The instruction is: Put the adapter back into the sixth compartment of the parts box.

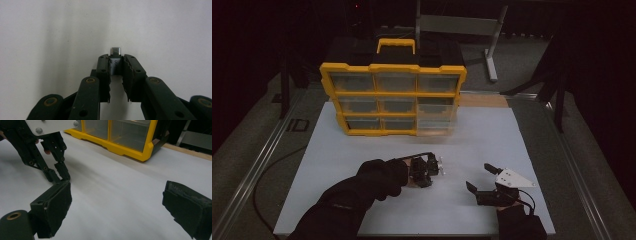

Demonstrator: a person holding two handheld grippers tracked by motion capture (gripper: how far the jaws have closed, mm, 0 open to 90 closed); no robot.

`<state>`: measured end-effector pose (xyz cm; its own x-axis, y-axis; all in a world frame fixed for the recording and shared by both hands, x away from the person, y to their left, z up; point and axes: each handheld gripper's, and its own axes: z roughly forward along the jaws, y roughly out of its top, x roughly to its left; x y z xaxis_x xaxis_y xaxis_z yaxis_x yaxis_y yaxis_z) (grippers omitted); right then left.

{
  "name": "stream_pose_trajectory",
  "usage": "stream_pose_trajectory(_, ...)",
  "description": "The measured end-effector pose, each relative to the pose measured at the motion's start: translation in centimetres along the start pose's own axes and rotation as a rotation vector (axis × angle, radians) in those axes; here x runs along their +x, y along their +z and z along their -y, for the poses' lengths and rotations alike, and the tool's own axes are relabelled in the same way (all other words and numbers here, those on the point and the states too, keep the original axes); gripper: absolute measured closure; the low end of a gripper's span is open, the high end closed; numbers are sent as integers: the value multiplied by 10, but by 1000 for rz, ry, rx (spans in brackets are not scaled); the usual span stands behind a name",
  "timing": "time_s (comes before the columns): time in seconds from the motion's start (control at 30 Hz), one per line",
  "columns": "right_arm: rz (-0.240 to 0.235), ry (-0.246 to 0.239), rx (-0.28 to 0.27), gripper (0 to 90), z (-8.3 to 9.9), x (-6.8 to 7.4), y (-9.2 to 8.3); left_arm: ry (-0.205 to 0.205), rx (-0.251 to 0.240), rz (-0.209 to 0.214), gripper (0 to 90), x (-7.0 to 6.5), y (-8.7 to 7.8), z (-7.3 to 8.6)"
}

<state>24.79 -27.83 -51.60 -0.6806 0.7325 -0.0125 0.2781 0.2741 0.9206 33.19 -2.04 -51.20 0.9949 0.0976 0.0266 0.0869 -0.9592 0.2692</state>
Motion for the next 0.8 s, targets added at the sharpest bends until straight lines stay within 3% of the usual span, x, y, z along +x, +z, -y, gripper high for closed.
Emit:
stream_pose_trajectory(0.33, 1, 2, -1, 84, 0, 0, 0, -7, 5, -2, 775, 1, -3, 2)
stream_pose_trajectory(0.47, 2, 1, 0, 84, 0, 0, 0, 8, 10, -3, 775, -1, -5, 2)
stream_pose_trajectory(0.8, 0, -1, 3, 84, 0, 0, 1, 7, -14, -18, 776, -2, -15, 2)
